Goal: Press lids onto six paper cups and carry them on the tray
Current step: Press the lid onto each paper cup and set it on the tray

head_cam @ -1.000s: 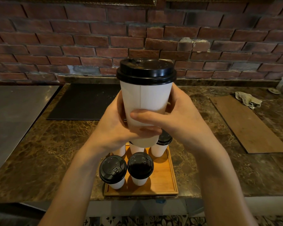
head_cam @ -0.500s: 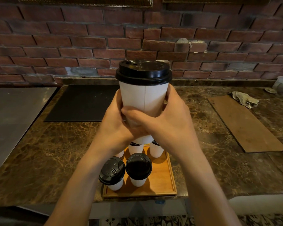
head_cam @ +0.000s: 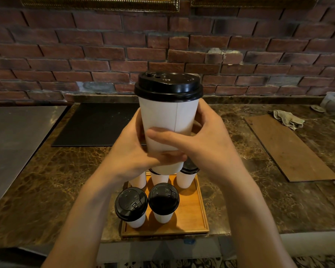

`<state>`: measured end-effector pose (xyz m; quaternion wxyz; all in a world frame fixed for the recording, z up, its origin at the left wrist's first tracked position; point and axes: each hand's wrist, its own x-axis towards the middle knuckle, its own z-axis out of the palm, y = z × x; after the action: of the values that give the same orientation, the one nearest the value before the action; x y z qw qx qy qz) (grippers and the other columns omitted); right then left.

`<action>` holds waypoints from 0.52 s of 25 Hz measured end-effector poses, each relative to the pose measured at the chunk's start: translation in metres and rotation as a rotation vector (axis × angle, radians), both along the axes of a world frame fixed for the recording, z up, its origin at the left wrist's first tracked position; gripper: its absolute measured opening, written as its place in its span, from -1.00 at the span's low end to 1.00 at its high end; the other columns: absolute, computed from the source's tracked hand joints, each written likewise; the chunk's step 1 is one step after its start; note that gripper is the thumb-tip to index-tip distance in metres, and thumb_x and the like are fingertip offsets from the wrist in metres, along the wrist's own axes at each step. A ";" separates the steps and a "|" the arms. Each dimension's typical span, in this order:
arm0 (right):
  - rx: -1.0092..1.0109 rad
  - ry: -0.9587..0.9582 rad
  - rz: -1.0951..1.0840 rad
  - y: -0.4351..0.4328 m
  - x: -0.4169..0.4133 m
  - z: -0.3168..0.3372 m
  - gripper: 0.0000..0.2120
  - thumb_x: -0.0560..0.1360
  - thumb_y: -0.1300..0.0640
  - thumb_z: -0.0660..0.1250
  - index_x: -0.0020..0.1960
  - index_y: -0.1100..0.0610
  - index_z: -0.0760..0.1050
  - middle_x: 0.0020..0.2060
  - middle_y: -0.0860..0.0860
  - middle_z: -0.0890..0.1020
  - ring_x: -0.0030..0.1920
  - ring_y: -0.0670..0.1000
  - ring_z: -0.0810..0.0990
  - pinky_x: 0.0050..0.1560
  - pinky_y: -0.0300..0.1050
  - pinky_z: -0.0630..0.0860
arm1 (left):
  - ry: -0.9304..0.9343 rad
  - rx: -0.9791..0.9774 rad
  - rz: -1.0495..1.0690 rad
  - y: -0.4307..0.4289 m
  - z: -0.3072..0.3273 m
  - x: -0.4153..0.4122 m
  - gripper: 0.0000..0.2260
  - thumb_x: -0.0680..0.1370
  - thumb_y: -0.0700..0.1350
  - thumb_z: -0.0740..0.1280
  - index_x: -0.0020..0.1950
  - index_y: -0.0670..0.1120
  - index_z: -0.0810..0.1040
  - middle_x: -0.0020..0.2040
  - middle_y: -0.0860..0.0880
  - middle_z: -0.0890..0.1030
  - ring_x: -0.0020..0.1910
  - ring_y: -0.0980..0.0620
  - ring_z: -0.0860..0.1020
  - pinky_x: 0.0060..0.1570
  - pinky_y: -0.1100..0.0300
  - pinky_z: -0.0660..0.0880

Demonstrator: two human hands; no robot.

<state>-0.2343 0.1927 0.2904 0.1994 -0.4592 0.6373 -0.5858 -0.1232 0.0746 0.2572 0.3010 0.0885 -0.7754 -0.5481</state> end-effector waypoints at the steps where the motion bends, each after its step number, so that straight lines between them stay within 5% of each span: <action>1: -0.003 -0.014 0.021 0.000 -0.001 0.000 -0.32 0.24 -0.05 0.61 0.30 -0.08 0.43 0.12 -0.17 0.60 0.15 -0.20 0.56 0.07 -0.11 0.62 | -0.007 -0.002 -0.004 -0.001 0.000 0.000 -0.28 0.14 0.02 0.54 0.24 0.19 0.34 0.12 0.36 0.54 0.18 0.28 0.50 -0.03 0.47 0.47; 13: 0.052 -0.110 0.245 0.006 -0.017 -0.001 -0.43 0.26 0.07 0.57 0.23 -0.04 0.49 0.05 -0.14 0.66 0.11 -0.14 0.62 0.00 -0.26 0.58 | 0.007 0.062 -0.109 -0.001 -0.004 0.004 -0.31 0.21 -0.14 0.54 0.28 0.10 0.36 0.12 0.19 0.59 0.14 0.14 0.56 -0.08 0.34 0.55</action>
<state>-0.2512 0.1985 0.2897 0.3160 -0.4953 0.5795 -0.5649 -0.1195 0.0740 0.2527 0.2707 0.0534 -0.7606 -0.5877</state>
